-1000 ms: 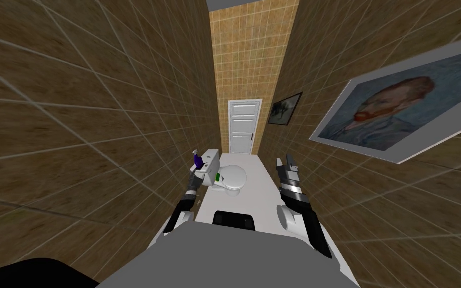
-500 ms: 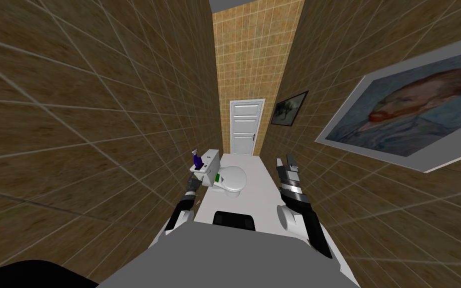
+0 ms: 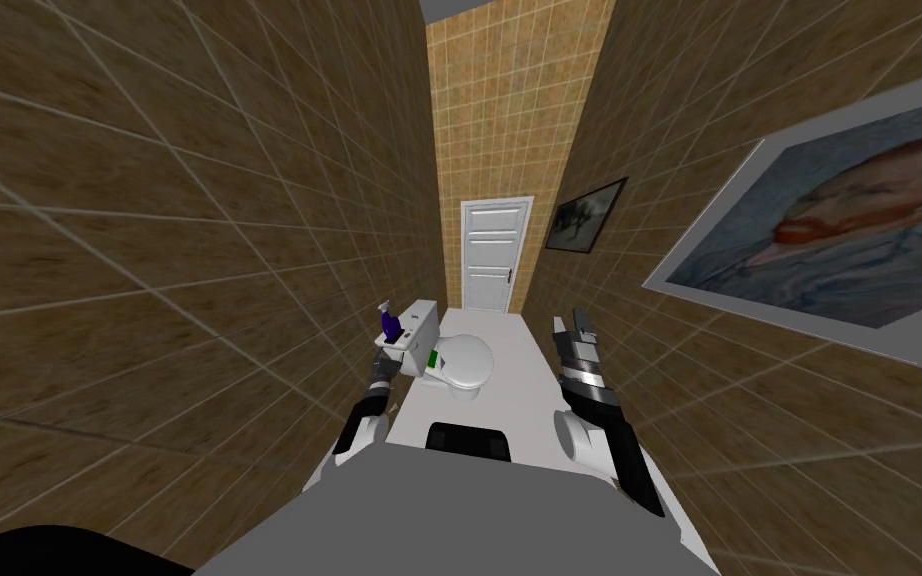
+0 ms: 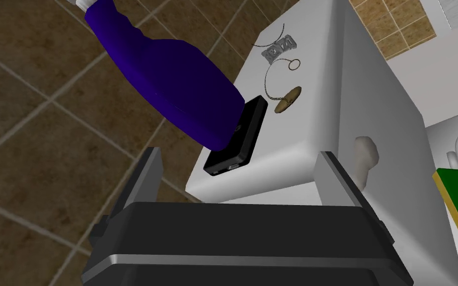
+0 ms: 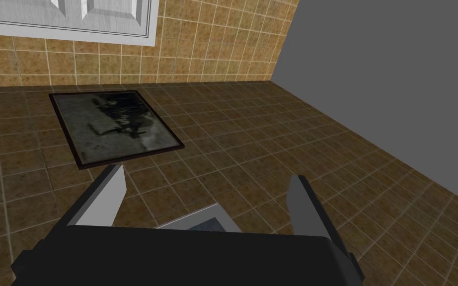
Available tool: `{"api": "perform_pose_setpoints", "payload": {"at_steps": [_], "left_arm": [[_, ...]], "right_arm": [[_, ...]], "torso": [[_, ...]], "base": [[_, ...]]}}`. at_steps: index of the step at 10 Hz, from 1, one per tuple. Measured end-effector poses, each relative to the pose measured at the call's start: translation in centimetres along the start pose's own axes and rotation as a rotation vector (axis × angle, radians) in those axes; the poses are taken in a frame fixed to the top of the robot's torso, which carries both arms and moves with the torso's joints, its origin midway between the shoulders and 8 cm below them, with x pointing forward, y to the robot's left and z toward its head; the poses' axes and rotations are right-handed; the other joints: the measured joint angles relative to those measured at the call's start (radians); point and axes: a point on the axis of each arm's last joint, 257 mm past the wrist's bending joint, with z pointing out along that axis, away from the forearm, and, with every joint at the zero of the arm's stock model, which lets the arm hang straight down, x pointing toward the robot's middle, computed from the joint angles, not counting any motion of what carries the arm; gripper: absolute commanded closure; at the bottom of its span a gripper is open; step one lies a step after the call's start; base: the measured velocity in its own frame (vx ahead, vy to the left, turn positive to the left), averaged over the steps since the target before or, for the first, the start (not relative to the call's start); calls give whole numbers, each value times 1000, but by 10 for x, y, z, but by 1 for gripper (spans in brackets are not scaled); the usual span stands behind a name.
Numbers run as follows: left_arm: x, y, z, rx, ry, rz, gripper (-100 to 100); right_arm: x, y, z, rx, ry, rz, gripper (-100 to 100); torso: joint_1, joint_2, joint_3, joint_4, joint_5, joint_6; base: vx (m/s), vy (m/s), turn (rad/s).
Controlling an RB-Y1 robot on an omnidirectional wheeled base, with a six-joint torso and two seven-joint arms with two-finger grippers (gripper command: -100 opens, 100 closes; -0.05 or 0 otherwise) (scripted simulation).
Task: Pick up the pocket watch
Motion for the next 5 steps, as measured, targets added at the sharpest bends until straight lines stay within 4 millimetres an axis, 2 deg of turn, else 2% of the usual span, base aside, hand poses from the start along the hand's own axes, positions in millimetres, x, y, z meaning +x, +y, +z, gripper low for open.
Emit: {"api": "perform_pose_setpoints", "payload": {"at_steps": [2,5], "left_arm": [[-7,2,6,9,-20,-28,-100],[-17,6,14,35,-68,-103,-100]], "right_arm": [[0,0,0,0,0,0,0],[0,0,0,0,0,0,0]], "torso": [[1,2,1,0,0,0],[2,-1,-1,0,1,0]], "base": [[59,-16,24],[96,-5,22]]}}
